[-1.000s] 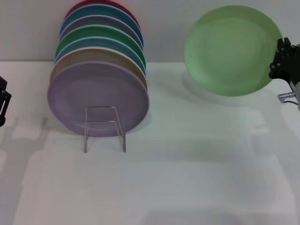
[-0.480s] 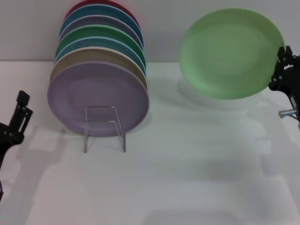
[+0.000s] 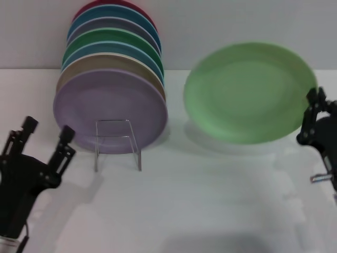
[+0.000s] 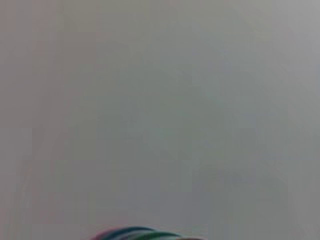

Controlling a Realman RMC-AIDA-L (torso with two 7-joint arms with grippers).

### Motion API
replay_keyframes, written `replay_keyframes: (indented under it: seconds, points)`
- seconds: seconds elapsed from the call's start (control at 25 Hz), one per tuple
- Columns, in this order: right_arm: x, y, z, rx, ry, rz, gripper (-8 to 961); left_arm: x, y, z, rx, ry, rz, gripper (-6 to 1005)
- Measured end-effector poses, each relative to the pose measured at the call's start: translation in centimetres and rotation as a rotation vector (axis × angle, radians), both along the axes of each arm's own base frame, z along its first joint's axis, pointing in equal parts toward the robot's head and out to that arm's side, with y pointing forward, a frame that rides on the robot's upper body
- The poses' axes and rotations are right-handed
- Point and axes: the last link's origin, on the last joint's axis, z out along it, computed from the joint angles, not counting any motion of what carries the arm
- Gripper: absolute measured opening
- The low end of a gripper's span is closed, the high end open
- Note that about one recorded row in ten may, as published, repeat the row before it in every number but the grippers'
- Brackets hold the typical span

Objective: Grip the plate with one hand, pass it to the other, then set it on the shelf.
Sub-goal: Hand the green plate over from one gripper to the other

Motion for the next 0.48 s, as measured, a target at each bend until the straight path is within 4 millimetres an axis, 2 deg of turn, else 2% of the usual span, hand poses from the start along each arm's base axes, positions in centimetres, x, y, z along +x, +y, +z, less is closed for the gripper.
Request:
replay_keyframes:
  seconds: [0.24, 0.48]
  points:
    - [-1.8, -3.2, -2.5, -0.002, -0.095, 0.015, 18, 0.6, -0.1, -1.3, -0.026, 0.053, -0.011, 765]
    - [-2.6, -4.5, -3.6, -0.013, -0.13, 0.026, 18, 0.9, 0.0, -2.2, -0.049, 0.085, -0.001, 764]
